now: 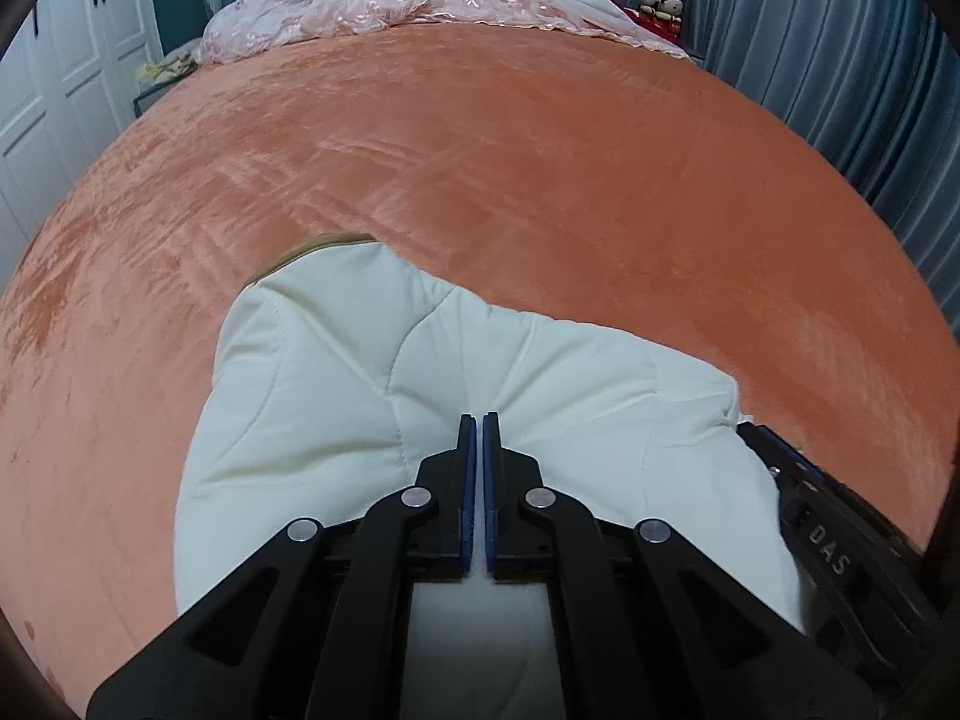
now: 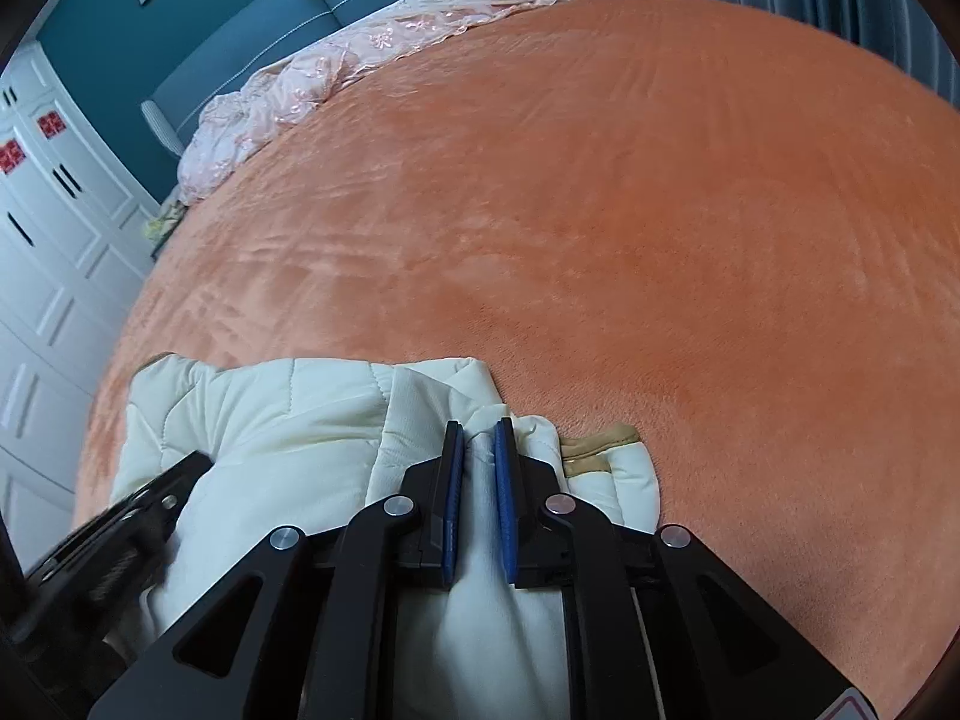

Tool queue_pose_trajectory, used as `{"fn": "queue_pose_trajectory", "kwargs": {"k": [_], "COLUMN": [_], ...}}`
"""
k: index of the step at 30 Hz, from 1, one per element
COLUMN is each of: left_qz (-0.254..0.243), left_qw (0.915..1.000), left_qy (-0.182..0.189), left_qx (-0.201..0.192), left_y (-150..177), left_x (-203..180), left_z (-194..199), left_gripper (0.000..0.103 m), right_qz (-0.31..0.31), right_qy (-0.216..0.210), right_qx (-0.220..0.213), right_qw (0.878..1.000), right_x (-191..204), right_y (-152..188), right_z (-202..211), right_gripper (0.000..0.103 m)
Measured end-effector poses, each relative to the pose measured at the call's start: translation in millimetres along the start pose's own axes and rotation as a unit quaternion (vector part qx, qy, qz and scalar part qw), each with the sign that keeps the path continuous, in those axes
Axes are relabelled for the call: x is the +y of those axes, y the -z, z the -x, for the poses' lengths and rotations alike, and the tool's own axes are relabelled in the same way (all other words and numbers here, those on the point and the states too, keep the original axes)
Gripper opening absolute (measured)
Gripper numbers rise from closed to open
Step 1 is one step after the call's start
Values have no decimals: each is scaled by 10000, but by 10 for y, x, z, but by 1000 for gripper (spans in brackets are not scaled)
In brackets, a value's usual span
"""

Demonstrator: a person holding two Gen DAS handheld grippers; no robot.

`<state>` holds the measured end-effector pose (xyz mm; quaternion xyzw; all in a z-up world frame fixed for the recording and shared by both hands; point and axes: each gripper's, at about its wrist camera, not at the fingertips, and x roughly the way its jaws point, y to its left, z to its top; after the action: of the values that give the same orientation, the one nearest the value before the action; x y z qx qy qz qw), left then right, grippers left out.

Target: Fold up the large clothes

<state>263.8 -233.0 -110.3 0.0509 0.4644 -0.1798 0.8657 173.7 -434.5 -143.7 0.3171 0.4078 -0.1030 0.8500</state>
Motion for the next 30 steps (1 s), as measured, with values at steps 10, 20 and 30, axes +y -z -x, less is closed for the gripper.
{"fn": "queue_pose_trajectory", "kwargs": {"k": [10, 20, 30], "left_qz": [942, 1858, 1986], "left_qw": [9947, 9730, 9705], "left_qy": [281, 1166, 1132], "left_qx": [300, 718, 761], "left_y": [717, 1002, 966], "left_x": [814, 847, 843], "left_z": [790, 541, 395], "left_gripper": [74, 98, 98], "right_qz": [-562, -1362, -945], "right_qy": [-638, -1436, -1245], "right_qx": [133, 822, 674], "right_qw": [9963, 9768, 9854], "right_x": [-376, -546, -335], "right_y": [465, 908, 862], "right_z": [983, 702, 575], "right_gripper": [71, 83, 76]}}
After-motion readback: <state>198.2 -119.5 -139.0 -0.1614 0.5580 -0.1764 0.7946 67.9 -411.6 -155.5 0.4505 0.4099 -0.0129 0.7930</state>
